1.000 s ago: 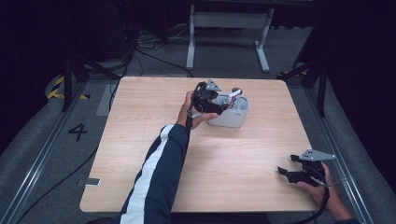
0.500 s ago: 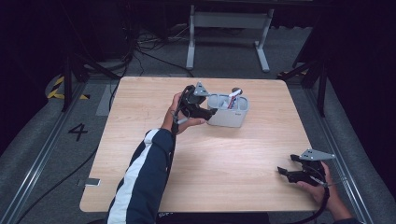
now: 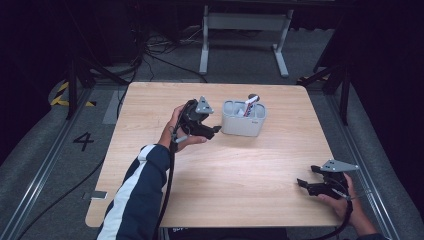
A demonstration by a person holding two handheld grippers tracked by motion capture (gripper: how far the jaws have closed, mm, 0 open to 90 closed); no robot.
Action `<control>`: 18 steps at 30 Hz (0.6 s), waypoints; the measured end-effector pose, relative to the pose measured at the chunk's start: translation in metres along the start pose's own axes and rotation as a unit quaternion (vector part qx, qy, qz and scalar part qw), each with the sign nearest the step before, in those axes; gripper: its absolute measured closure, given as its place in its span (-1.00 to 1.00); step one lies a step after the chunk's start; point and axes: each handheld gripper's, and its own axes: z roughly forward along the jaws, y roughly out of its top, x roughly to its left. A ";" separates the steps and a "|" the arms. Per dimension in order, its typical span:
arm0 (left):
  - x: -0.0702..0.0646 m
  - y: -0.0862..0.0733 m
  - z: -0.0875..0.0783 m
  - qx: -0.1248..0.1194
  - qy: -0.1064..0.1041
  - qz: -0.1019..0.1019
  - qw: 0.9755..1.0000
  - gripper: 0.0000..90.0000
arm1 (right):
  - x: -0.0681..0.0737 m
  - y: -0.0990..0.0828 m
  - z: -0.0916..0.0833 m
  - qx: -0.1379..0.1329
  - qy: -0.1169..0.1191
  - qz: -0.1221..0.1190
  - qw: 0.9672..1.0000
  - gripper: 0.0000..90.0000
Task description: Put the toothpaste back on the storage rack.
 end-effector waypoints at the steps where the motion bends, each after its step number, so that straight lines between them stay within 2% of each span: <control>1: 0.000 -0.004 -0.002 0.003 0.003 0.001 1.000 -0.42 | 0.000 0.000 0.000 0.000 -0.001 0.000 1.000 -0.60; 10: 0.001 -0.034 -0.021 0.028 0.017 0.000 0.999 -0.43 | 0.000 0.000 0.000 -0.001 -0.002 0.001 1.000 -0.60; 18: -0.002 -0.057 -0.038 0.037 0.023 -0.001 0.999 -0.46 | 0.001 0.000 0.000 -0.001 -0.003 0.002 1.000 -0.60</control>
